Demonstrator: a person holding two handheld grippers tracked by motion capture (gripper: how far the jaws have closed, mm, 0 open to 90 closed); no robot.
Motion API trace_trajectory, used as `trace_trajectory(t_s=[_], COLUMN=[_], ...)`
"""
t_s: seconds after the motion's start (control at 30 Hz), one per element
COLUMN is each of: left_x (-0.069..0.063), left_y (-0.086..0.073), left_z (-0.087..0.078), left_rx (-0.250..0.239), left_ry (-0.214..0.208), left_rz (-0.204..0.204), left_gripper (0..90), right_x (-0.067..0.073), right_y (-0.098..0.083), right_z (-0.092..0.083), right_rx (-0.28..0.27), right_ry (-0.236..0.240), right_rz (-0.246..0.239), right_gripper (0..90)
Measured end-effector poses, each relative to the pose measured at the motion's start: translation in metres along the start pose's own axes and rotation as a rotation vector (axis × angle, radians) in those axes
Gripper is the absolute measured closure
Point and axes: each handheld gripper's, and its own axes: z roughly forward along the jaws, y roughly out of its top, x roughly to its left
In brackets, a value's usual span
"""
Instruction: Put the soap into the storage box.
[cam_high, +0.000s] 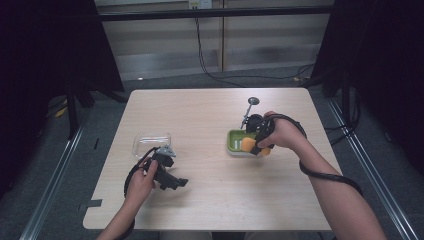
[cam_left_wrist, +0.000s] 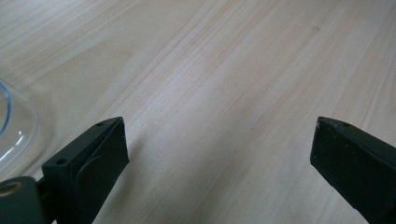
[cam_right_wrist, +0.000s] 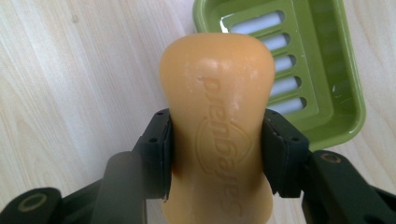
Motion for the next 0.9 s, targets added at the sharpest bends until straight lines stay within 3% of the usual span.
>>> trace_trajectory(t_s=[0.73, 0.9], left_x=[-0.001, 0.000], left_y=[0.000, 0.000], left_z=[0.001, 0.002], left_rx=[-0.003, -0.002], left_ry=[-0.004, -0.005], left_rz=[0.004, 0.003], left_gripper=[3.9, 3.9], right_x=[-0.009, -0.011], right_y=[0.007, 0.010], right_z=[0.005, 0.005], right_rx=[0.006, 0.008], right_ry=[-0.005, -0.004], right_rz=[0.007, -0.009], right_gripper=[50.4, 50.4])
